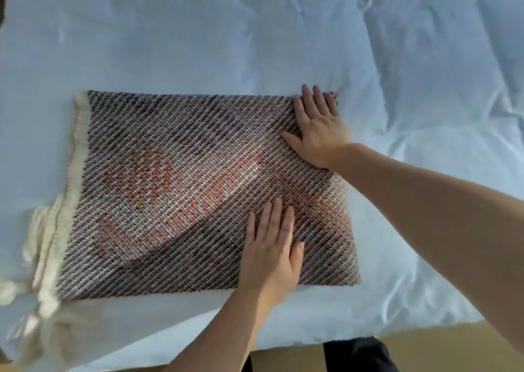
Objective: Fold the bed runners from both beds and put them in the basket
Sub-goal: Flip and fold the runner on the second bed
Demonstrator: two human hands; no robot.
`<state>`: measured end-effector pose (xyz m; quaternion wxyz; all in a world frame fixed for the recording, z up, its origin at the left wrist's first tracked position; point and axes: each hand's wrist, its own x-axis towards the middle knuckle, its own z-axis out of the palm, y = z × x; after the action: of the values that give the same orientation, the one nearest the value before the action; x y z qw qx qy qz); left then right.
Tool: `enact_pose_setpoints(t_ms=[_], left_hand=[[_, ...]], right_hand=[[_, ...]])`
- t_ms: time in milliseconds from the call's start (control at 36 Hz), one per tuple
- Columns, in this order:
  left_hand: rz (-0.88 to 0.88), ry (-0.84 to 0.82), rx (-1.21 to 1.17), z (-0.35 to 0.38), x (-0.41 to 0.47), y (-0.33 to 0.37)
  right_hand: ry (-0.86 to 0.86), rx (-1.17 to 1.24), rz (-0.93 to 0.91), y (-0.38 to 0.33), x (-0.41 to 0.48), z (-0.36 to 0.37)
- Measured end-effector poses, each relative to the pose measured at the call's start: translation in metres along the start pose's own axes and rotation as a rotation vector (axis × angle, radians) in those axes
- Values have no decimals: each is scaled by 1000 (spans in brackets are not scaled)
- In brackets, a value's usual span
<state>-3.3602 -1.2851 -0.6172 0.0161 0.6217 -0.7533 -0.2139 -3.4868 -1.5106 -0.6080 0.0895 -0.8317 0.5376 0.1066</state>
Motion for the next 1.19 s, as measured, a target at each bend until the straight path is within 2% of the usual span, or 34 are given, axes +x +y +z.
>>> enact_pose_setpoints(t_ms=[167,306,417,583,694,778,889,944,1028,1111,1194], left_hand=[[-152,53,35,-24,-4,-38],[-263,24,100,-38,7,-55],[-267,32,120,-40,26,-48],[-180,59,102,-28,55,-19],[-106,76,93,-15,59,-2],[-28,47,99,0,49,16],[1,-10,99,12,35,48],[31,-11,38,16,29,60],[51,-11,-10,20,23,70],[64,-30,-36,17,18,74],[39,-11,-99,11,15,73]], right_hand=[[-19,124,-31,-25,-76,19],[-36,191,-48,-42,-149,42],[-35,196,-101,-48,-195,62],[60,215,-202,-43,-225,79],[153,395,-289,-19,-226,74],[294,639,-195,6,-199,59],[364,806,124,23,-130,29],[298,951,296,25,-96,10],[187,1037,433,27,-59,-10],[85,1090,468,30,-39,-21],[73,1066,423,29,-30,-39]])
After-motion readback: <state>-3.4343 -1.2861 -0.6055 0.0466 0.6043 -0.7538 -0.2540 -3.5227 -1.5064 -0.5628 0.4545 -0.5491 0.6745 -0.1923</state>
